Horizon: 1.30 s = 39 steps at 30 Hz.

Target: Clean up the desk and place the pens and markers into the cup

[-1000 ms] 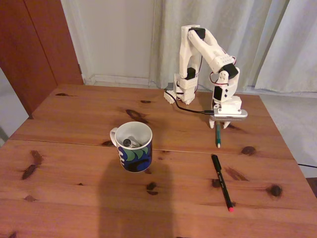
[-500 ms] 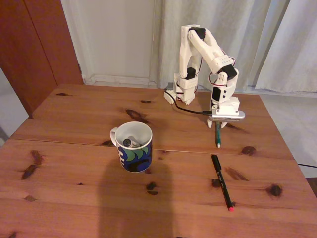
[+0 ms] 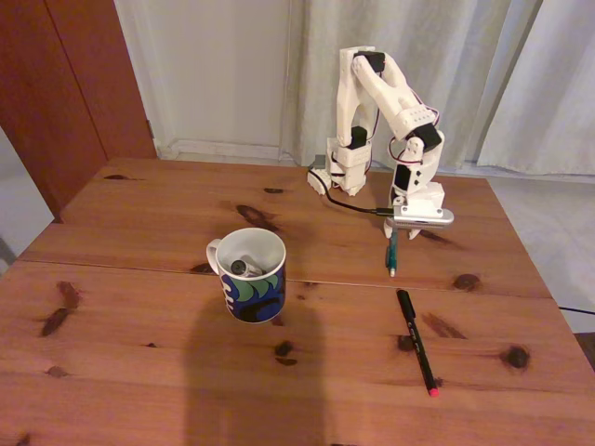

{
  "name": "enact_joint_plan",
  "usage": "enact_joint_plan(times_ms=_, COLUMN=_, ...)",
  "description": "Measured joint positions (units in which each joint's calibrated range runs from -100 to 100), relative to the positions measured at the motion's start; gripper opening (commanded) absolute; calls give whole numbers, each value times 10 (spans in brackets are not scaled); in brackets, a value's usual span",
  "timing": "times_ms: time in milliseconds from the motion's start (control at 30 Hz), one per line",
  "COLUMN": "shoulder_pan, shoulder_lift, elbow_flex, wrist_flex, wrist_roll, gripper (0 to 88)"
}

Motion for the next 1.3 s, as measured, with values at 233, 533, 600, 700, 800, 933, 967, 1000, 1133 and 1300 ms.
enact_joint_plan(times_ms=233, shoulder_pan=0, shoulder_lift=0, elbow_flex=1, wrist_flex=0, wrist_roll=0, gripper=173)
enact_joint_plan(times_ms=533, shoulder_pan=34, shoulder_lift=0, elbow_flex=3, wrist_flex=-15, wrist_roll=12, gripper=173)
enact_joint_plan(times_ms=600, shoulder_pan=47, shoulder_lift=-1, elbow_flex=7, wrist_flex=-29, wrist_roll=18, gripper=173)
enact_joint_plan(times_ms=700, shoulder_pan=54, shoulder_lift=-4, elbow_flex=17, wrist_flex=-47, wrist_roll=20, gripper=173)
enact_joint_plan(times_ms=800, shoulder_pan=56, shoulder_lift=-8, elbow_flex=22, wrist_flex=-52, wrist_roll=20, gripper=173)
enact_joint_plan(times_ms=933, shoulder_pan=56, shoulder_lift=-6, elbow_flex=25, wrist_flex=-53, wrist_roll=21, gripper=114)
enact_joint_plan(times_ms=967, shoulder_pan=56, shoulder_lift=-6, elbow_flex=25, wrist_flex=-53, wrist_roll=21, gripper=86)
enact_joint_plan(times_ms=1000, shoulder_pan=61, shoulder_lift=-6, elbow_flex=26, wrist_flex=-53, wrist_roll=21, gripper=56)
enact_joint_plan(times_ms=1133, shoulder_pan=64, shoulder_lift=-2, elbow_flex=32, wrist_flex=-58, wrist_roll=23, gripper=9)
enact_joint_plan(times_ms=1300, shoulder_pan=64, shoulder_lift=-3, elbow_flex=35, wrist_flex=-62, wrist_roll=22, gripper=8)
